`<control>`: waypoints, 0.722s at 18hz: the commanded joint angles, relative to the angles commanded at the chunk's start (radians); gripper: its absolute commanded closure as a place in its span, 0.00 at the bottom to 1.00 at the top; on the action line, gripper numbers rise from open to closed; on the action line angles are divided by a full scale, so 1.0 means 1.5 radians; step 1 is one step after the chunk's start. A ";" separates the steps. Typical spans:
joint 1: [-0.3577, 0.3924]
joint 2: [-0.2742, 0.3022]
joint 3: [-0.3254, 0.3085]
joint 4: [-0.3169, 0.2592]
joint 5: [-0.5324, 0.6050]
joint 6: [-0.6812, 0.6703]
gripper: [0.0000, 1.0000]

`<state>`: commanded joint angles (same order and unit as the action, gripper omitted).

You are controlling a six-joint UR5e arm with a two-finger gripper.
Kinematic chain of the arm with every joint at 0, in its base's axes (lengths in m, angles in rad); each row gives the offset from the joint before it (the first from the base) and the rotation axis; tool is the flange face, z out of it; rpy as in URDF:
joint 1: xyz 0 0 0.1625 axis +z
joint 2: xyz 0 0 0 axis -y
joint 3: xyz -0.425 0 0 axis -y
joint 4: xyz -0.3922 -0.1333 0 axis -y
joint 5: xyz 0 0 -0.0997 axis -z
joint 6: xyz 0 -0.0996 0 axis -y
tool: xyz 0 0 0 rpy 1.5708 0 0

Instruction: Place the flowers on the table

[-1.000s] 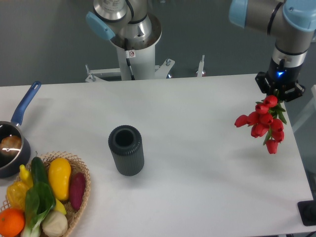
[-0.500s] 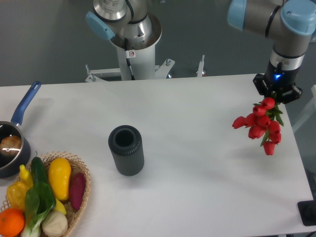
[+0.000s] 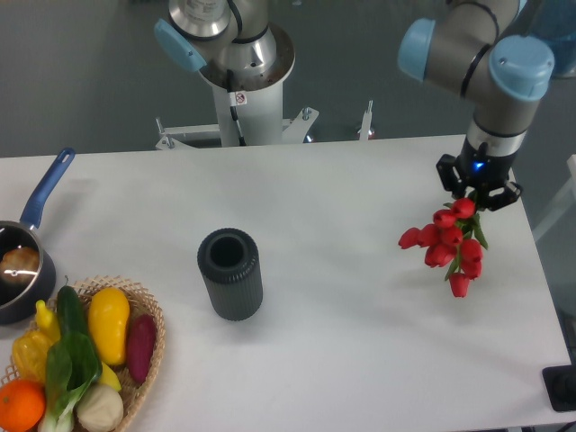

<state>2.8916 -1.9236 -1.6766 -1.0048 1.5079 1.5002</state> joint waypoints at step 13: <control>0.035 0.009 -0.007 0.027 -0.022 0.006 0.00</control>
<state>2.9436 -1.9098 -1.6874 -0.9649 1.4743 1.5094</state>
